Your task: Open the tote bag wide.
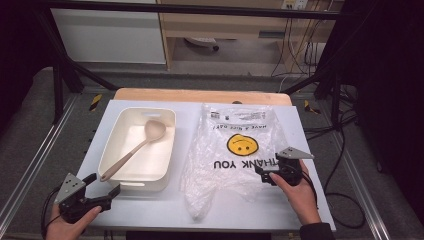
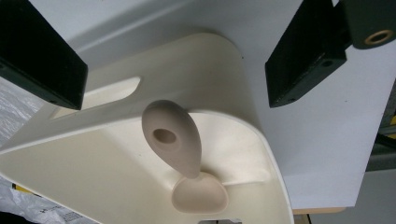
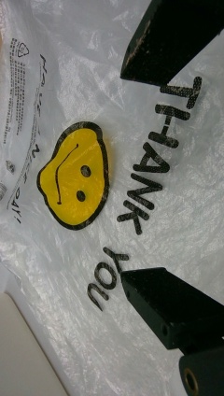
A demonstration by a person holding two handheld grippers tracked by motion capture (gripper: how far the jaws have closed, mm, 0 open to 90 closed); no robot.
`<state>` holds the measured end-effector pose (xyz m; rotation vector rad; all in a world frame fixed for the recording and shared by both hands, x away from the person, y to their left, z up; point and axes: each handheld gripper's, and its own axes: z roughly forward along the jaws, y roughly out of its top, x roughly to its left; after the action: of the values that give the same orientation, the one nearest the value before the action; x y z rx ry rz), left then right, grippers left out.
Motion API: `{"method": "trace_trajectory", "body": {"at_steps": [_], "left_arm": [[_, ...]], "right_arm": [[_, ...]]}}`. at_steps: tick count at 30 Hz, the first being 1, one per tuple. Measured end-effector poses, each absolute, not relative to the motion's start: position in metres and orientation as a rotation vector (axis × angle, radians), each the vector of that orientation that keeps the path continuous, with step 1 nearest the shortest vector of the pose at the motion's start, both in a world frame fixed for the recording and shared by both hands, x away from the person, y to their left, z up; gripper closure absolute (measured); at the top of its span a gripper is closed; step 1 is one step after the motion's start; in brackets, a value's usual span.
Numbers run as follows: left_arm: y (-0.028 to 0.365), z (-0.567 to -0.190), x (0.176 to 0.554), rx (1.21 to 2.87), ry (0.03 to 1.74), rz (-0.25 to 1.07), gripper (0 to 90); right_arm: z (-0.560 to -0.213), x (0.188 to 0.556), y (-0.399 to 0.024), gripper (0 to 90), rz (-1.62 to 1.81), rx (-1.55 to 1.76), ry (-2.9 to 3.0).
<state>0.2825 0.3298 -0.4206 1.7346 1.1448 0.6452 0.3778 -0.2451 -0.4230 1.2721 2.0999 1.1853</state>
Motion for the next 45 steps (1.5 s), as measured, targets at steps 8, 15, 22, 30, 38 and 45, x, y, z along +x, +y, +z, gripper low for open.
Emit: {"method": "trace_trajectory", "body": {"at_steps": [8, 15, 22, 30, 38, 45], "left_arm": [[0.331, -0.421, 0.282, 1.728, 1.147, 0.646, 5.6], [0.331, -0.421, 0.282, 1.727, 1.146, 0.644, 5.6], [0.332, -0.420, 0.282, 1.722, 1.146, 0.647, 5.5], [0.333, -0.420, 0.281, 1.719, 1.151, 0.645, 5.5], [0.333, -0.420, 0.282, 1.713, 1.157, 0.641, 5.5], [0.334, -0.420, 0.281, 1.713, 1.155, 0.642, 5.5]], "right_arm": [[-0.420, 0.376, -0.237, 5.3, 1.198, 1.252, 2.103], [-0.418, 0.375, -0.226, 5.1, 1.197, 1.213, 2.121], [-0.416, 0.374, -0.222, 5.3, 1.200, 1.210, 2.120], [-0.416, 0.371, -0.208, 5.8, 1.196, 1.176, 2.162], [-0.418, 0.369, -0.194, 6.5, 1.186, 1.139, 2.210], [-0.414, 0.384, -0.211, 10.1, 1.150, 1.216, 2.135]]}}
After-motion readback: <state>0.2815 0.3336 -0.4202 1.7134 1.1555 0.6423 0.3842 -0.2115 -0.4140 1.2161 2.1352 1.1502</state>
